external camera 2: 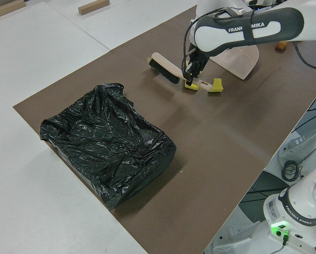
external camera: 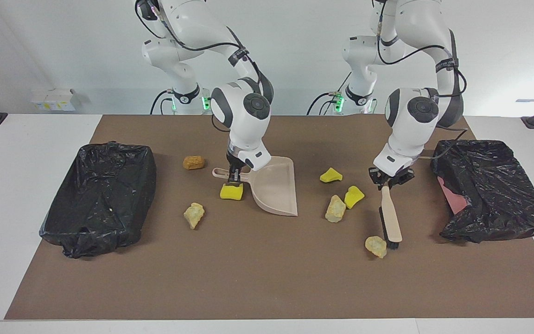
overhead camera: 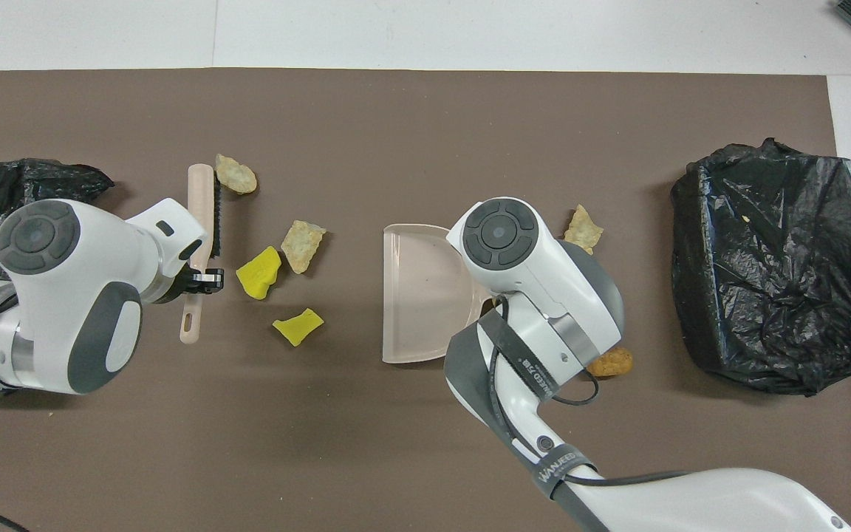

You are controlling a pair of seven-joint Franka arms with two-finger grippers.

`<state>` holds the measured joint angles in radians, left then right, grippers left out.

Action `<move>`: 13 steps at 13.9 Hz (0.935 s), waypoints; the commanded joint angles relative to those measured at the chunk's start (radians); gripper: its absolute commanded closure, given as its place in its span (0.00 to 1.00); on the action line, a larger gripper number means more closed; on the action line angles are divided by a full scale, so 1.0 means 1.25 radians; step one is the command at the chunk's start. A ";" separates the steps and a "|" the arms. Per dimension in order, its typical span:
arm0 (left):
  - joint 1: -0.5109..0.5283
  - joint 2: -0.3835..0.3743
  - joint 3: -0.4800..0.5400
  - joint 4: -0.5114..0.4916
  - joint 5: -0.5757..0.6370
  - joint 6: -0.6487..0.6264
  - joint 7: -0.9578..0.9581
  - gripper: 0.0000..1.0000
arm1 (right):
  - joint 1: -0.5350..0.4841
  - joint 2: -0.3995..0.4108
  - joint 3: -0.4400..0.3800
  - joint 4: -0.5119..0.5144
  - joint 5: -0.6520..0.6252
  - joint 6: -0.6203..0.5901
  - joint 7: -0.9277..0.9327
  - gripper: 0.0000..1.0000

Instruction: Sweep and dump trash in bin

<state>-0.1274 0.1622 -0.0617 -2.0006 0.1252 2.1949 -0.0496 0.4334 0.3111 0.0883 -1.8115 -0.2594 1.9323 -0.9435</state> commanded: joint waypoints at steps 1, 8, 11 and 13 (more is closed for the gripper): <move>0.026 0.055 -0.006 0.105 0.063 -0.017 0.086 1.00 | 0.001 -0.026 0.005 -0.042 -0.015 0.004 -0.006 1.00; 0.043 0.186 -0.006 0.231 0.091 0.011 0.137 1.00 | 0.001 -0.026 0.007 -0.044 -0.015 0.005 0.009 1.00; 0.035 0.192 -0.010 0.198 0.086 -0.003 0.139 1.00 | 0.003 -0.027 0.007 -0.044 -0.015 0.003 0.018 1.00; 0.025 0.178 -0.014 0.170 0.081 -0.052 0.144 1.00 | 0.003 -0.027 0.007 -0.044 -0.013 0.003 0.018 1.00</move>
<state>-0.0870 0.4057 -0.0746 -1.7632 0.2162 2.1825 0.1196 0.4390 0.3009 0.0883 -1.8323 -0.2594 1.9324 -0.9340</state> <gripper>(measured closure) 0.740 0.687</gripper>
